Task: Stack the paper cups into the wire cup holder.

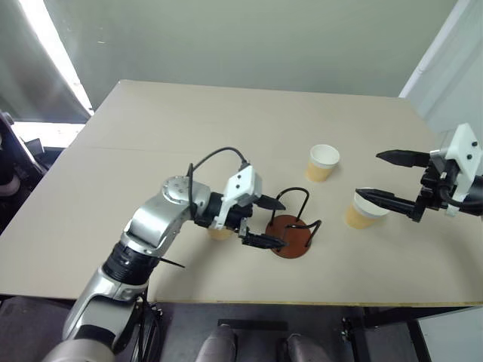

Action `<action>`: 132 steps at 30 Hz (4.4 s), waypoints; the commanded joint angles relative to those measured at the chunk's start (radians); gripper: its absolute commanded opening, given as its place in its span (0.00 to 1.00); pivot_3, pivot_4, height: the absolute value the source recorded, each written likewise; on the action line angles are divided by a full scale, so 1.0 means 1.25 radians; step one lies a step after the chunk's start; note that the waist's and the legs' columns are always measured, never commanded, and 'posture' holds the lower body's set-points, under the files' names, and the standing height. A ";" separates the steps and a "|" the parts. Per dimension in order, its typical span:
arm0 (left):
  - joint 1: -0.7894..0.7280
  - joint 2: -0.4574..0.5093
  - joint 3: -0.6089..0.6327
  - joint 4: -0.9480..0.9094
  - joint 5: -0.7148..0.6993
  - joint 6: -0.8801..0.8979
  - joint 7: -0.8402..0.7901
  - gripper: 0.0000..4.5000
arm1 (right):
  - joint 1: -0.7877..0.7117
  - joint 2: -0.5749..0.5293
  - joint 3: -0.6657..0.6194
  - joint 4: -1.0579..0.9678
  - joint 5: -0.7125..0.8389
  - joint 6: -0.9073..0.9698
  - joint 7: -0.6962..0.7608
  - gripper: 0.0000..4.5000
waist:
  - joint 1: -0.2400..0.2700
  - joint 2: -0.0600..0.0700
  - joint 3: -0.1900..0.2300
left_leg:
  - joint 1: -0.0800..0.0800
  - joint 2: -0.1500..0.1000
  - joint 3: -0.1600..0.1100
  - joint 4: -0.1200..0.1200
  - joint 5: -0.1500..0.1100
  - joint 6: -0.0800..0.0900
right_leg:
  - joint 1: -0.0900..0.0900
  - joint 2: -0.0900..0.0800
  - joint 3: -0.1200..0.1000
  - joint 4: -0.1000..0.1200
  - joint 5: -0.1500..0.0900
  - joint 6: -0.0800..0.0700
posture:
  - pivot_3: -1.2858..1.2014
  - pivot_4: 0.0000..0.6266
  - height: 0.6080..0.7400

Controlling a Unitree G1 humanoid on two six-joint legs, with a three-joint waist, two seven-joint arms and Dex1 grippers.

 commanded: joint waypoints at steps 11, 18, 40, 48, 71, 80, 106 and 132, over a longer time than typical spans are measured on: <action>-0.077 0.038 0.210 0.012 -0.125 0.088 0.103 0.98 | -0.082 0.019 0.134 0.094 -0.132 -0.107 0.002 1.00 | -0.006 0.000 0.000 | 0.001 0.000 0.000 0.000 0.000 0.000 | 0.000 0.000 0.000 0.001 0.000 0.000 | 0.52 0.24 1.00; -0.101 0.076 0.238 0.064 -0.110 0.067 0.126 0.98 | -0.267 0.053 0.341 0.275 -0.327 -0.263 0.047 1.00 | -0.010 0.000 0.000 | 0.002 0.000 0.000 0.000 0.000 0.001 | 0.000 0.000 0.000 0.001 0.000 0.000 | 0.52 0.24 1.00; -0.086 0.103 0.242 0.104 -0.102 0.036 0.137 0.98 | -0.582 0.230 0.573 0.863 -0.716 -0.706 0.073 1.00 | -0.008 0.001 0.000 | -0.002 0.001 -0.001 -0.004 0.000 0.000 | -0.004 -0.001 -0.001 0.001 0.001 -0.003 | 0.52 0.24 1.00; -0.088 0.102 0.239 0.107 -0.098 0.031 0.134 0.98 | -0.629 0.273 0.578 0.959 -0.766 -0.767 0.061 1.00 | -0.007 0.001 0.001 | -0.003 0.001 -0.001 -0.005 0.000 -0.001 | -0.005 -0.001 -0.001 0.001 0.001 -0.004 | 0.52 0.24 1.00; -0.088 0.099 0.226 0.108 -0.087 0.023 0.118 1.00 | -0.595 0.261 0.525 0.841 -0.703 -0.692 0.212 0.01 | -0.005 0.001 0.001 | -0.004 0.001 -0.001 -0.006 -0.001 -0.002 | -0.005 -0.001 -0.001 0.001 0.001 -0.005 | 0.52 0.24 1.00; -0.090 0.127 0.215 0.089 -0.107 0.025 0.040 1.00 | -0.511 0.150 0.397 0.375 -0.499 -0.362 0.343 0.01 | -0.007 0.002 0.001 | -0.005 0.001 -0.001 -0.006 0.000 -0.003 | -0.006 0.000 -0.001 0.000 0.001 -0.005 | 0.52 0.24 1.00; -0.090 0.145 0.167 0.046 -0.081 -0.021 -0.024 1.00 | -0.399 -0.051 0.362 -0.124 -0.192 -0.020 0.343 0.01 | -0.008 0.002 0.001 | -0.004 0.001 -0.002 -0.005 0.000 -0.001 | -0.003 0.000 -0.001 -0.007 0.001 -0.003 | 0.52 0.24 1.00; -0.096 0.128 0.173 0.020 -0.112 -0.009 -0.019 1.00 | -0.318 -0.051 0.267 -0.100 -0.145 -0.010 0.226 0.86 | -0.006 0.002 0.001 | -0.004 0.001 -0.002 -0.004 0.000 0.000 | -0.002 0.000 -0.002 -0.008 0.001 -0.003 | 0.52 0.24 1.00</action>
